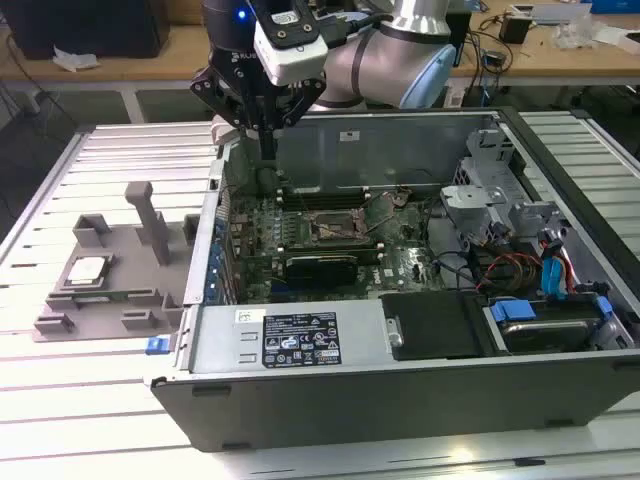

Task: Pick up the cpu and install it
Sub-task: 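Reach for the cpu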

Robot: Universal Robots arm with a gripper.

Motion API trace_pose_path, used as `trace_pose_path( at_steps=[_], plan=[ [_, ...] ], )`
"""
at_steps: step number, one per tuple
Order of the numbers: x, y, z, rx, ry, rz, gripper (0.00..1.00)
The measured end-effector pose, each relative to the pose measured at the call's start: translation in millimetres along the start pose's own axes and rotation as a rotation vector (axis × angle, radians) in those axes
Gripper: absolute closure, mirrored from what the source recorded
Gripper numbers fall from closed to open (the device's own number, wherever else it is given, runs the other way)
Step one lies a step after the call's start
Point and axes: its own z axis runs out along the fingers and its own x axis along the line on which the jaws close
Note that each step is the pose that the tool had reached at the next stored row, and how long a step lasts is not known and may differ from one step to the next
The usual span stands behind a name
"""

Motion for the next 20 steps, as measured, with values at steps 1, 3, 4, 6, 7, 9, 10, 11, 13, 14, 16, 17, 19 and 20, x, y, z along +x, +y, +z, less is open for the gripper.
trace_pose_path(
  at_steps=[1,3,4,6,7,9,10,11,13,14,16,17,19,20],
  plan=[
    [0.0,0.0,0.0,0.0,0.0,0.0,0.89],
    [0.0,0.0,0.0,0.0,0.0001,0.0,0.89],
    [0.0,0.0,0.0,0.0,0.0,0.0,0.89],
    [0.0,0.0,0.0,0.0,0.0001,0.0,0.89],
    [0.2,0.0,0.0,0.0,0.0,0.0,0.89],
    [0.9,0.0,0.0,0.0,0.0,0.0,0.89],
    [1.3,-0.1,0.0,0.0,0.0,0.0,0.89],
    [1.7,-0.1,-0.1,0.0001,0.0,0.0,0.89],
    [4.1,-0.3,-0.2,0.0001,0.0001,0.0,0.89],
    [5.6,-0.4,-0.1,-0.0001,-0.0001,0.0,0.89],
    [9.5,-0.7,-0.3,0.0,0.0001,0.0,0.89],
    [11.4,-0.8,-0.3,0.0,0.0,0.0,0.89],
    [13.4,-1.0,-0.4,0.0,0.0,0.0,0.89],
    [14.3,-1.1,-0.3,-0.0001,0.0,0.0,0.89]
  ],
)
